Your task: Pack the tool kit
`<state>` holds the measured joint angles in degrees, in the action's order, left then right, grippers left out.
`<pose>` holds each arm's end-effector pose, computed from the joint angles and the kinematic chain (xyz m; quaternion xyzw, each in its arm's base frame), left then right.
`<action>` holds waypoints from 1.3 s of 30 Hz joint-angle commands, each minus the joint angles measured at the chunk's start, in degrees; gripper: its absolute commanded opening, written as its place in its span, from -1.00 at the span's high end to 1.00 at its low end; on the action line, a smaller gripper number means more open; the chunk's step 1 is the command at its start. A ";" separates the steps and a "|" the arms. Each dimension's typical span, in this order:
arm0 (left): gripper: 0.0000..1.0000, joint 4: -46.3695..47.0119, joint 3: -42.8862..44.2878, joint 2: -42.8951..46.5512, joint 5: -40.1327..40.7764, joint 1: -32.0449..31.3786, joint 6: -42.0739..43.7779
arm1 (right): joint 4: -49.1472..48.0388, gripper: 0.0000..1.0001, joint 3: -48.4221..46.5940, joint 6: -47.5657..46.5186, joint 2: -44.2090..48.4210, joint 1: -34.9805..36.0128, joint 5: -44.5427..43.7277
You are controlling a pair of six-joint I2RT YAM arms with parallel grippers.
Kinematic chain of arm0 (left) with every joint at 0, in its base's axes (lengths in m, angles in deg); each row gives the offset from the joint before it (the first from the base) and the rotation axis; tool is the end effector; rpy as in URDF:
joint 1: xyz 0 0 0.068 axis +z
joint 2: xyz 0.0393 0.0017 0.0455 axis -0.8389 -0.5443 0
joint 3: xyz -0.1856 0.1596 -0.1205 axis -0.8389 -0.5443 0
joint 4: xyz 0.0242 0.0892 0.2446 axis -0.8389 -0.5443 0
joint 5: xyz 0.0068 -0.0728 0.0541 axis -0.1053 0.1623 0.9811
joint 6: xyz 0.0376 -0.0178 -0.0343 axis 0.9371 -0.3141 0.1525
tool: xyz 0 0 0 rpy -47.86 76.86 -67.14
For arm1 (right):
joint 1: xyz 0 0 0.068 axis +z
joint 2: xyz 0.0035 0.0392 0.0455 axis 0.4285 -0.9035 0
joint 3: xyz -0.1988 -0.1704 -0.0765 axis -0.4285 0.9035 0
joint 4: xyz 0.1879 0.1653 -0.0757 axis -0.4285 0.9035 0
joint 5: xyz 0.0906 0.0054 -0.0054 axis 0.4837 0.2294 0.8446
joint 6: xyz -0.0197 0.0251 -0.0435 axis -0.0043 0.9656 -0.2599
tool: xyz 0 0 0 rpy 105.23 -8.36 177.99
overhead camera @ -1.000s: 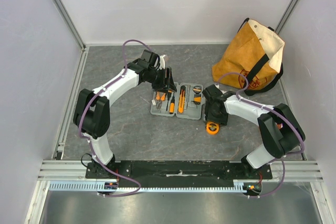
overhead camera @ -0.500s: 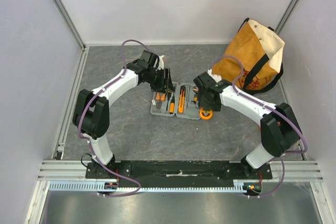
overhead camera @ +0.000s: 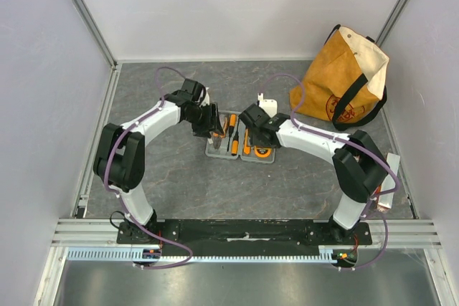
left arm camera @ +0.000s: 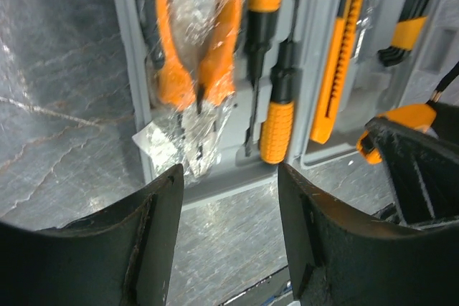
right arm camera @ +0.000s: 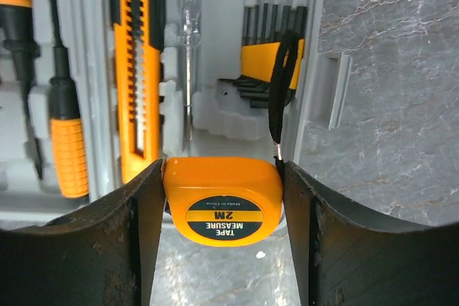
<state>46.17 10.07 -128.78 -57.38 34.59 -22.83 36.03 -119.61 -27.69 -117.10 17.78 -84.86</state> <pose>0.3364 -0.1517 0.2143 0.0141 0.9559 -0.2485 0.1557 0.2682 0.2317 0.2109 0.0334 0.9572 -0.0109 0.2874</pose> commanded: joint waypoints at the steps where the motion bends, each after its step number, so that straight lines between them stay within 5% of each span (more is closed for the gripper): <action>1: -0.22 0.45 -3.07 1.52 -0.88 0.90 -1.86 | -10.96 0.28 5.95 0.91 2.94 0.88 -9.49; 22: -0.14 2.82 -6.85 -1.12 -3.25 1.69 -8.18 | -13.01 0.14 13.26 2.58 4.18 2.46 -8.44; 32: -0.14 4.14 -7.20 -0.68 -2.82 1.87 -10.39 | -3.33 -0.64 8.43 4.96 1.90 2.72 -9.24; 39: -0.14 4.14 -7.29 -0.51 -2.73 1.96 -10.30 | -0.17 -0.79 4.38 4.61 3.39 2.72 -9.24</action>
<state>49.30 3.01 -129.66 -60.64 36.16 -31.86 32.68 -111.48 -23.65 -114.98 20.47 -92.32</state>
